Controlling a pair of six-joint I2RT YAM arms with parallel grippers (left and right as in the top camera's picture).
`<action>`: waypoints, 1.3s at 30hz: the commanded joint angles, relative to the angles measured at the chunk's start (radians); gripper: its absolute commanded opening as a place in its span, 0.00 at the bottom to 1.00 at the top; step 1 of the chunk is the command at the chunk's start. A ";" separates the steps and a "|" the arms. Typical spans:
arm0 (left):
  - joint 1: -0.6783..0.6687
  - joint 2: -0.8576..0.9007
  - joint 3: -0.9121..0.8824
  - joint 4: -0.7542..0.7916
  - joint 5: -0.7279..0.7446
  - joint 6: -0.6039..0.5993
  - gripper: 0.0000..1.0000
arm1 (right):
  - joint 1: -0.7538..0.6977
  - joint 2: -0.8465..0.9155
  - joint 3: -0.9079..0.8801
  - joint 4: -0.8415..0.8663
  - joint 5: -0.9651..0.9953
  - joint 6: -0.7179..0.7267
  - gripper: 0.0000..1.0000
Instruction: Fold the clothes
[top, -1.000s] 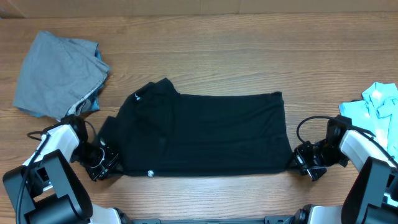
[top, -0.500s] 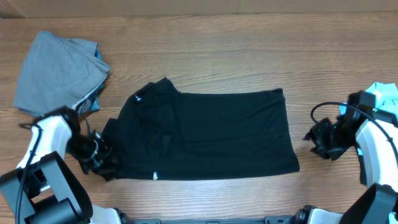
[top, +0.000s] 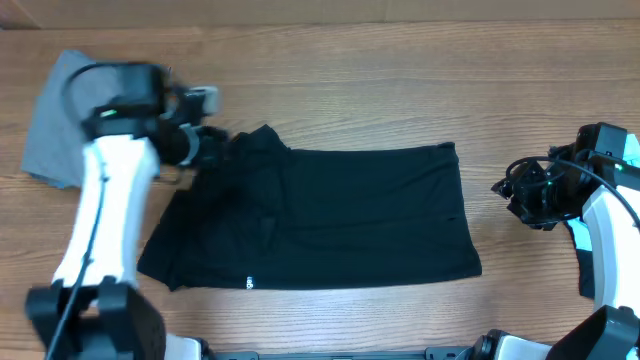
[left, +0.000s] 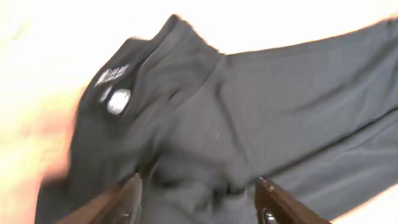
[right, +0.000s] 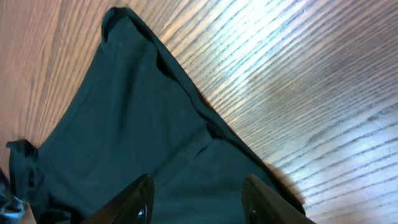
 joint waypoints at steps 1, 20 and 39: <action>-0.087 0.124 0.026 0.069 -0.138 0.108 0.70 | -0.002 -0.019 0.024 -0.006 -0.014 -0.018 0.50; -0.099 0.404 0.090 0.296 -0.262 0.275 0.54 | -0.002 -0.019 0.024 -0.003 -0.013 -0.018 0.56; -0.094 0.440 0.185 0.217 -0.288 0.257 0.04 | -0.002 -0.019 0.024 0.069 0.016 -0.018 0.56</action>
